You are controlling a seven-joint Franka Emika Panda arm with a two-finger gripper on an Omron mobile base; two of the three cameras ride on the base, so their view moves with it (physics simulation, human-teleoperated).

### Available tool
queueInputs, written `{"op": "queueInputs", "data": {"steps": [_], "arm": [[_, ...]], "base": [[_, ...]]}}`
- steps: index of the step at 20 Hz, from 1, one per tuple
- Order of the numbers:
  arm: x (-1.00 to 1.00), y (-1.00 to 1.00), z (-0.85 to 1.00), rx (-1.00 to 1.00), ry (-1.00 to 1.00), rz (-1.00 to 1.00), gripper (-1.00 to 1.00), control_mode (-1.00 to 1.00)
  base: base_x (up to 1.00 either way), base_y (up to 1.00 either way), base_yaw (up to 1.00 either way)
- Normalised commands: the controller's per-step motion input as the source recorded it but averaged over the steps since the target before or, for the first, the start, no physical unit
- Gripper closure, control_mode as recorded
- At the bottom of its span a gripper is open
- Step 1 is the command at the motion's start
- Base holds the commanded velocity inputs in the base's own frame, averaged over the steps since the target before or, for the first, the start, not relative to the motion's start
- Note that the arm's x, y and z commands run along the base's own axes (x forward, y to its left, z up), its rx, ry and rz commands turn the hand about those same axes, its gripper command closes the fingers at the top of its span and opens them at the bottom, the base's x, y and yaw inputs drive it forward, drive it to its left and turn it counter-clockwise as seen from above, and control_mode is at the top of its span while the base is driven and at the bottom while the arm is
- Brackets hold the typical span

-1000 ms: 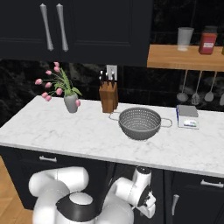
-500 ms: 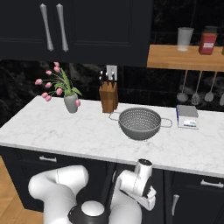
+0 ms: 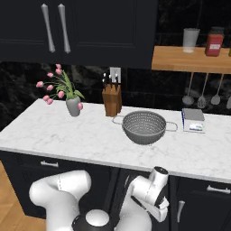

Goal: Pick the tongs from the drawer and place it on the counter.

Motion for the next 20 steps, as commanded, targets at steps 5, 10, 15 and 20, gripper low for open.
{"op": "queueInputs", "data": {"steps": [5, 10, 15, 20], "arm": [[-0.05, -0.22, 0.26, 0.01, 0.0, -0.11, 1.0, -1.0], [-0.29, -0.01, 0.65, 0.0, 0.0, -0.09, 1.0, -1.0], [-0.63, 0.0, 0.7, 0.0, 0.0, -0.11, 1.0, -1.0], [-0.56, 0.0, 0.92, -0.03, -0.05, -0.1, 1.0, -1.0]], "base": [[0.0, 0.0, 0.0], [0.0, 0.0, 0.0], [0.0, 0.0, 0.0], [0.0, 0.0, 0.0]]}}
